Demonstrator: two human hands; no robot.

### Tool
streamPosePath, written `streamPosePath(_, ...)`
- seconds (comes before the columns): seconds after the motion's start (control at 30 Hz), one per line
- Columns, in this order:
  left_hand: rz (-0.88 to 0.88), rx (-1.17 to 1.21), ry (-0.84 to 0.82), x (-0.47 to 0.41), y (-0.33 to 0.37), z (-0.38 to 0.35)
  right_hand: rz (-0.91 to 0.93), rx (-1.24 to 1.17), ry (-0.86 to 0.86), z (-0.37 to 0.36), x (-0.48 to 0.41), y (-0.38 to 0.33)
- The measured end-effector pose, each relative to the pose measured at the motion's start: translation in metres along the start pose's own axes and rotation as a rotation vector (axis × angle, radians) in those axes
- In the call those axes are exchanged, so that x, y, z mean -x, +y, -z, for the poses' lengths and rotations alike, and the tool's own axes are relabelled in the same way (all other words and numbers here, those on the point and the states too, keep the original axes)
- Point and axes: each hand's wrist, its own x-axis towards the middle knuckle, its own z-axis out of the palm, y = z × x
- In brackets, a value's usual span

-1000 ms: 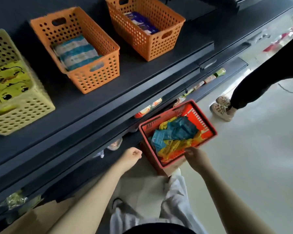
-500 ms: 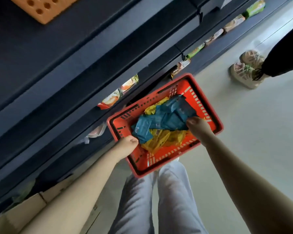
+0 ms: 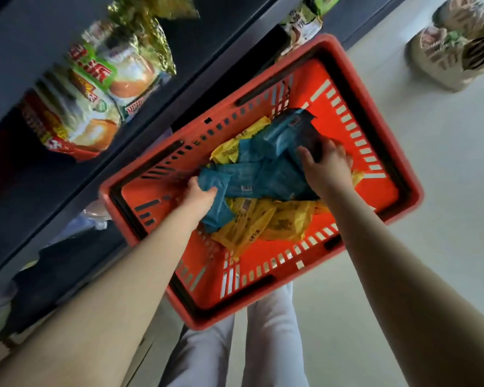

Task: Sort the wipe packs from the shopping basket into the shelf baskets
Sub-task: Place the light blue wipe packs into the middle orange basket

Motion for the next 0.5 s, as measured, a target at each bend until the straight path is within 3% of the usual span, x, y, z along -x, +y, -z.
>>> streamPosePath(0.2,-0.058,-0.032,0.16,-0.008,-0.026,0.003,-0.048,-0.037,0.014,-0.008,-0.013,0.002)
streamPosePath(0.5,-0.064,0.067,0.102,-0.005,-0.03,0.0,-0.153,-0.054,-0.013,-0.018,-0.013,-0.001)
